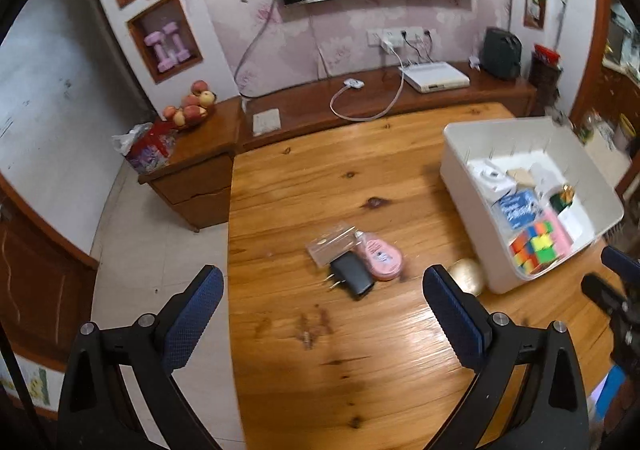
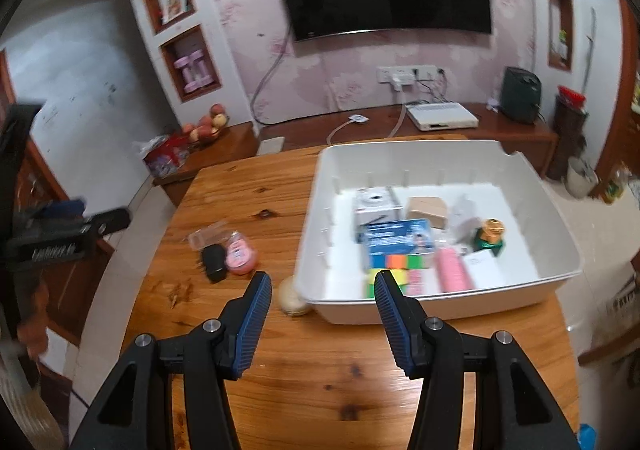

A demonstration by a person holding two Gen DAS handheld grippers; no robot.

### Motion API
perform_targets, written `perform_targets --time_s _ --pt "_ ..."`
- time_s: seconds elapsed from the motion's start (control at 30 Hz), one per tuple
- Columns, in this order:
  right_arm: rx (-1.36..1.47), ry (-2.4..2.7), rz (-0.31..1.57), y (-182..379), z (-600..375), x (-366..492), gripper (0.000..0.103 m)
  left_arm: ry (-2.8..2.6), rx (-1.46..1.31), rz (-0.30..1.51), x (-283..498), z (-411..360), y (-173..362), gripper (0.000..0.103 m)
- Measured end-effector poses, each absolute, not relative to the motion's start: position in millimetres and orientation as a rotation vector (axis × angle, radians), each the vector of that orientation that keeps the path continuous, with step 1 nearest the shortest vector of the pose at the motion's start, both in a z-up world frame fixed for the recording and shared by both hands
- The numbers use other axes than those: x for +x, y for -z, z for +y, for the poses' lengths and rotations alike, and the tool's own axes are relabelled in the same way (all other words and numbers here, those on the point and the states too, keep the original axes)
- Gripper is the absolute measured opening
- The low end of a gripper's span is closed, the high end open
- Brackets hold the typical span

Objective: Organize rigid objects
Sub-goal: 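Grasp the clear plastic cup with the left tool while the right tool approaches the gold compact, then close the right tool on the gold round compact and lift it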

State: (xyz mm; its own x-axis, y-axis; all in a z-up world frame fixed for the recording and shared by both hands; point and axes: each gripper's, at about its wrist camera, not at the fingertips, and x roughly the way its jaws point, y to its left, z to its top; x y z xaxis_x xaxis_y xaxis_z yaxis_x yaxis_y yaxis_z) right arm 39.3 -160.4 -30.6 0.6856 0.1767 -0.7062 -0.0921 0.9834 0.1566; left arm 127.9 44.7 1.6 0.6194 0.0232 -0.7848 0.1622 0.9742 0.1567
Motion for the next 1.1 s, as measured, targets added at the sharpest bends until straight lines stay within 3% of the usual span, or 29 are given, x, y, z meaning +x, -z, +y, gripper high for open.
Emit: perform_targets --time_s 0.23,0.6,0.73,1.0,1.1 --pt "0.003 -0.062 0.749 89.7 -106.4 35.4 0.07 0.193 0.342 0.963 160.8 52.9 42.0 0.1" --pt "0.062 0.078 0.85 166.0 -75.0 72.0 0.07 0.342 0.519 1.022 199.4 30.7 96.7 0.099" --pt "0.127 0.126 0.901 178.7 -77.3 87.0 0.071 0.342 0.503 1.087 224.1 29.7 113.7 0.08" --pt "0.141 0.186 0.896 177.5 -68.0 110.7 0.071 0.34 0.386 1.189 258.9 44.5 133.5 0.074" --pt "0.12 0.208 0.907 178.1 -64.9 121.0 0.071 0.356 0.349 1.223 265.4 48.6 138.9 0.055"
